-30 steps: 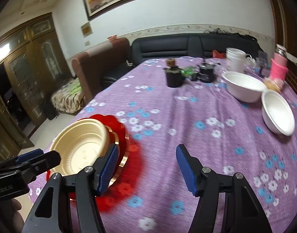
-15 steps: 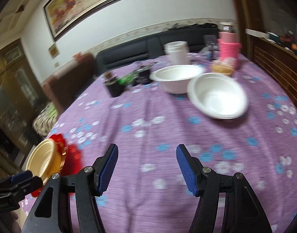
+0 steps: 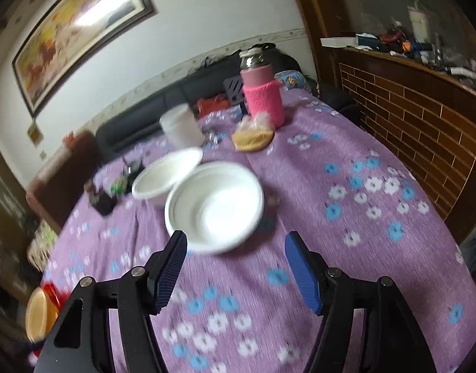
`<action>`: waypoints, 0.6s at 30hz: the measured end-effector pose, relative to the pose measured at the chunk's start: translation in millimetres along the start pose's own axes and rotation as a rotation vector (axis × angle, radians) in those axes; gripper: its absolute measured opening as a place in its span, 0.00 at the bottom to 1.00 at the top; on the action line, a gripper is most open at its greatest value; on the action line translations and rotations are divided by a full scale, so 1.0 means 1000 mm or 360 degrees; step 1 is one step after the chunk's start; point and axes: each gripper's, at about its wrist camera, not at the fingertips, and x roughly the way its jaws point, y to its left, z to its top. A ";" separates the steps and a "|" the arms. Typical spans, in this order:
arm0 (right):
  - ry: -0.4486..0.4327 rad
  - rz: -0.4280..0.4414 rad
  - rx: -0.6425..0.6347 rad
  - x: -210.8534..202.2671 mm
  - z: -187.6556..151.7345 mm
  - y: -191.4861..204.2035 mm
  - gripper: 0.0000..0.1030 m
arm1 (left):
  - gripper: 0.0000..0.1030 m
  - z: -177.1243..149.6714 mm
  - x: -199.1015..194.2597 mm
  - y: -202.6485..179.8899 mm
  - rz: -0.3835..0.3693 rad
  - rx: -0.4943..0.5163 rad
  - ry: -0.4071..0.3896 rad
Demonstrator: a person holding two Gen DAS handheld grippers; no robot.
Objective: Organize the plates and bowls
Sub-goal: 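Move the right tool toward the white foam plate on the tablecloth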
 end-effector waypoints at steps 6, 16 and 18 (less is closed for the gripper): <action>-0.0003 0.0114 0.0148 0.028 0.017 0.001 0.68 | 0.78 0.022 0.006 -0.023 0.0039 0.0077 -0.0020; 0.0057 0.0015 0.0215 0.082 0.018 -0.026 0.68 | 0.78 0.063 0.045 -0.049 -0.0033 0.0075 0.0024; 0.0108 0.0021 0.0237 0.093 0.018 -0.034 0.68 | 0.78 0.074 0.053 -0.054 -0.0058 0.0063 0.0017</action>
